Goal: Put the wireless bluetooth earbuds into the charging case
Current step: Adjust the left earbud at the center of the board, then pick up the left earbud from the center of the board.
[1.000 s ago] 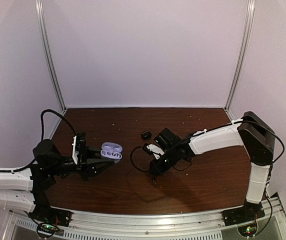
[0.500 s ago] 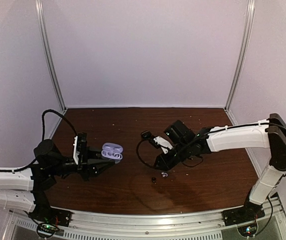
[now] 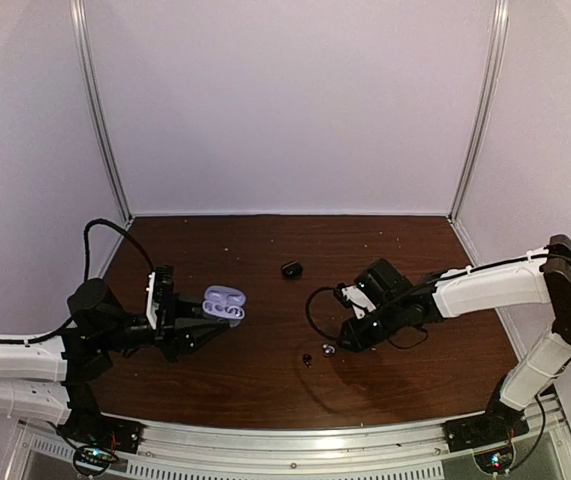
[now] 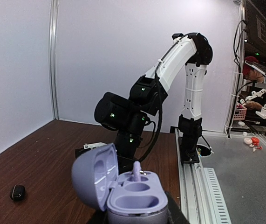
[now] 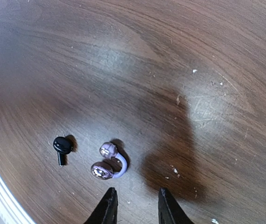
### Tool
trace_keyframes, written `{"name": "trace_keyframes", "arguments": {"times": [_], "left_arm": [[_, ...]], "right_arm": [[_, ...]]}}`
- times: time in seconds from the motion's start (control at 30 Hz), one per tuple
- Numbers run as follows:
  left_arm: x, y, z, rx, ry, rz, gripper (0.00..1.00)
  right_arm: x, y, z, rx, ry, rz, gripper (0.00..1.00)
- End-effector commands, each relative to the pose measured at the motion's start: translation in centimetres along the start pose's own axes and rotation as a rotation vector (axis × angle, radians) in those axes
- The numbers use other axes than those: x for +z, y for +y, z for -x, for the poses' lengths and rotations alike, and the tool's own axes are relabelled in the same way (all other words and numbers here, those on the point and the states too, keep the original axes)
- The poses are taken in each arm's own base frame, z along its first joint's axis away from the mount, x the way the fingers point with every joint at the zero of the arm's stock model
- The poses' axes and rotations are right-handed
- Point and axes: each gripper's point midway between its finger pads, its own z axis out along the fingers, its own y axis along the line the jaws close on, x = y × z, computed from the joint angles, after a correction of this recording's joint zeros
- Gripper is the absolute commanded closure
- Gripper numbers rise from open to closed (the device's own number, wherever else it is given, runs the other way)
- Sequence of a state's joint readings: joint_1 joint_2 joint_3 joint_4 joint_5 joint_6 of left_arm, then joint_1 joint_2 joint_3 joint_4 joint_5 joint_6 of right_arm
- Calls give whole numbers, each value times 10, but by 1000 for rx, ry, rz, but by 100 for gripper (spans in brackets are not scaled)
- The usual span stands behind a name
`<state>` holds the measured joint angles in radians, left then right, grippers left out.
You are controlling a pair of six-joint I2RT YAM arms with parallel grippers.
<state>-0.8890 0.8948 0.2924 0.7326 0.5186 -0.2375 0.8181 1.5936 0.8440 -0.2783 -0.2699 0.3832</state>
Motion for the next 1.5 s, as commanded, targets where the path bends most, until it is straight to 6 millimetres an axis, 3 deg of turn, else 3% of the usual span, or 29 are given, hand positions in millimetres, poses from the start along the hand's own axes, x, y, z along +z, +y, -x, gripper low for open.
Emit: {"name": "trace_keyframes", "arguments": {"times": [0.0, 0.7, 1.03, 1.23, 1.47], "left_arm": [[-1, -1, 11, 37, -43, -7, 100], [-4, -1, 11, 37, -51, 4, 100], [-5, -1, 10, 33, -51, 2, 100], [-5, -2, 9, 29, -51, 0, 100], [-4, -2, 10, 31, -52, -4, 100]], "right_arm": [[4, 1, 13, 39, -59, 4, 69], [34, 12, 1, 38, 8, 55, 64], [42, 26, -8, 2, 48, 73, 69], [39, 29, -10, -10, 49, 72, 65], [17, 27, 9, -58, -20, 28, 61]]}}
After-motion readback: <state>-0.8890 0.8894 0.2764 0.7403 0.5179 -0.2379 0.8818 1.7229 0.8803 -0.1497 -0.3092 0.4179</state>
